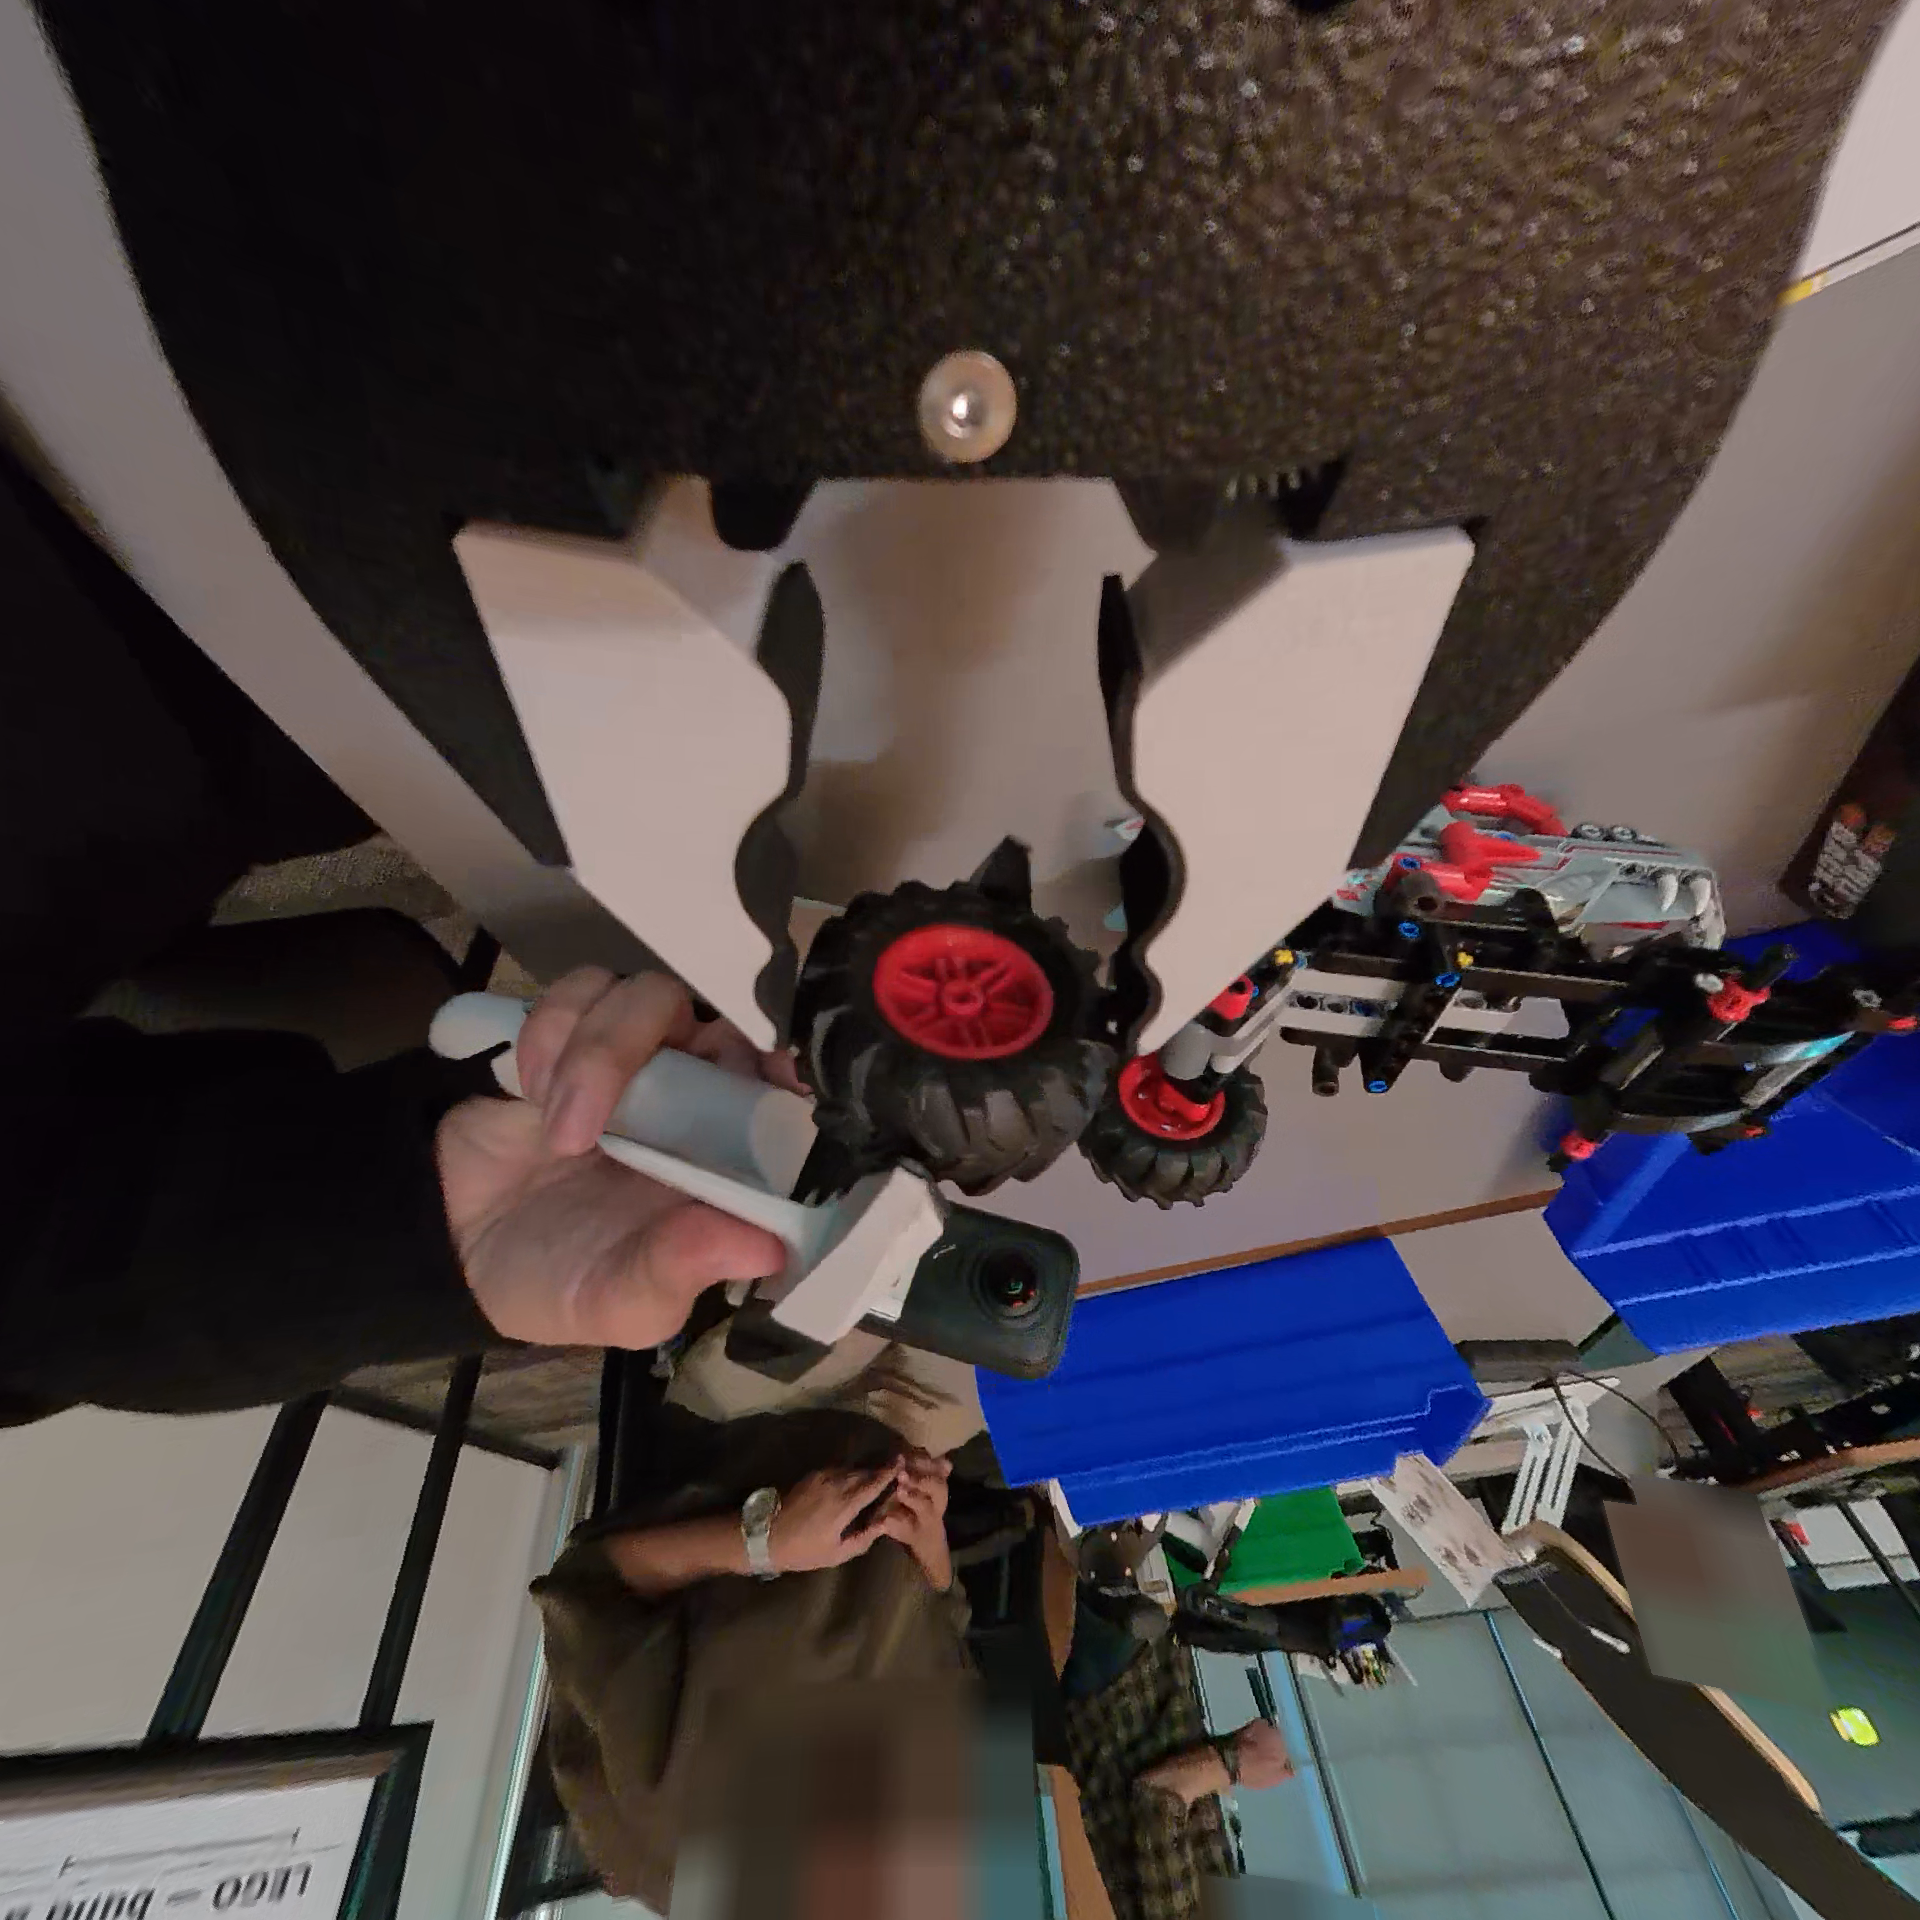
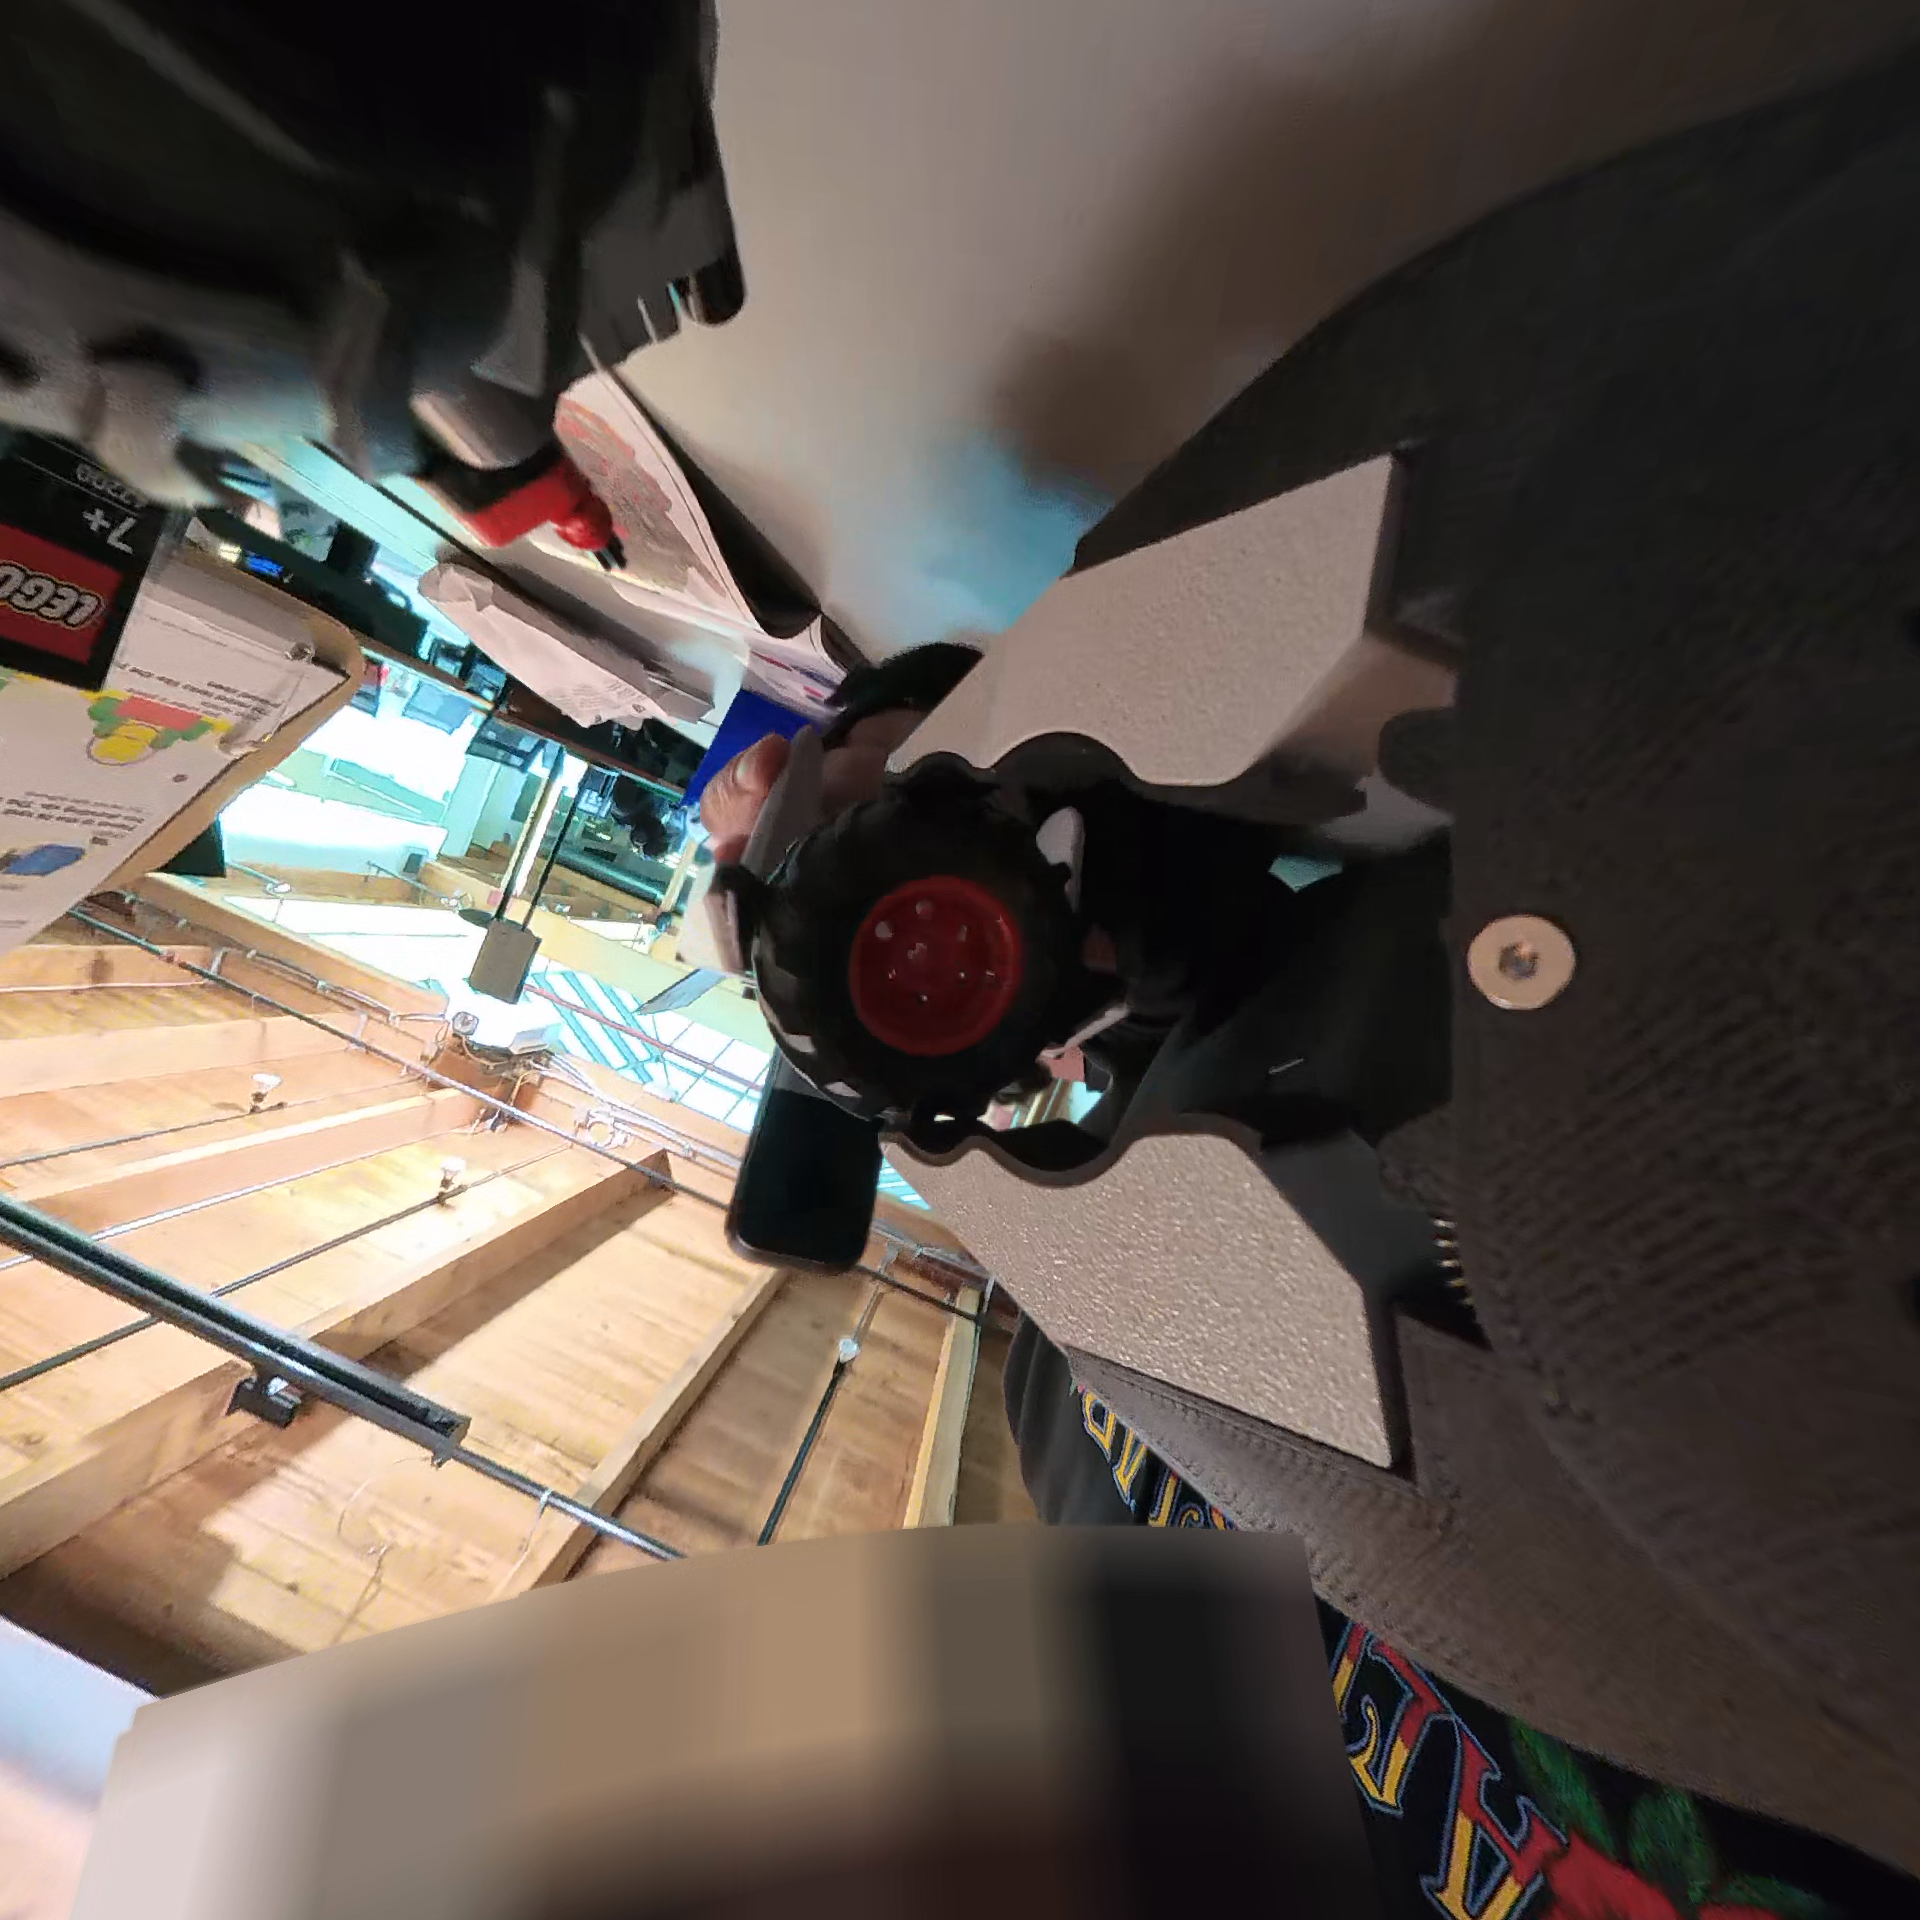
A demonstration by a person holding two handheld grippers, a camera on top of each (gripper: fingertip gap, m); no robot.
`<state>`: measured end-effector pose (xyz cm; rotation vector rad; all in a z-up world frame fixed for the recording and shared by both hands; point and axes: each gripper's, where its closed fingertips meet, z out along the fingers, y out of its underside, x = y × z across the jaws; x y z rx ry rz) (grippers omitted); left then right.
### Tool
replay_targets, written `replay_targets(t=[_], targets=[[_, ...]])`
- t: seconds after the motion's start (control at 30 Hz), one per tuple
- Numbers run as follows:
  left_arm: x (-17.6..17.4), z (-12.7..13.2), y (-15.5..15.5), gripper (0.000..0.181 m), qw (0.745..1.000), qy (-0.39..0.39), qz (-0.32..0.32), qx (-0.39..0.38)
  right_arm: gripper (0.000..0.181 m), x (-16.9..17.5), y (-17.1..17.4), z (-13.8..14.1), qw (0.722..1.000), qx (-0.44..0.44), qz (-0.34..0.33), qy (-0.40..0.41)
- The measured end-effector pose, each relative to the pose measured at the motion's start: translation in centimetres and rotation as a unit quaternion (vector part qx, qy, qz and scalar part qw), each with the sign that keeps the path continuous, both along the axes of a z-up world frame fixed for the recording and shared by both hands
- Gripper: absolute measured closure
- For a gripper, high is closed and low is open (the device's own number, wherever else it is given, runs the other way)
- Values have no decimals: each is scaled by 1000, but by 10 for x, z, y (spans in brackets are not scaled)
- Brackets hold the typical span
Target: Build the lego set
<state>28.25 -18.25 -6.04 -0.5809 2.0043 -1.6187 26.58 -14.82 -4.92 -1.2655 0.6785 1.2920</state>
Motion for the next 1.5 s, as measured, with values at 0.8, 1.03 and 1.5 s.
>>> replay_targets(t=[0.8,1.03,1.5], targets=[[-21,6,-17,123,992,-29,-116,45,120,-22,-20,2,994,21,96,-53],[-28,8,-23,123,989,15,-149,17,120,-28,-25,5,990,61,122,-43],[-35,14,-29,123,985,28,-168,40,120,-35,-33,11,979,110,159,-68]])
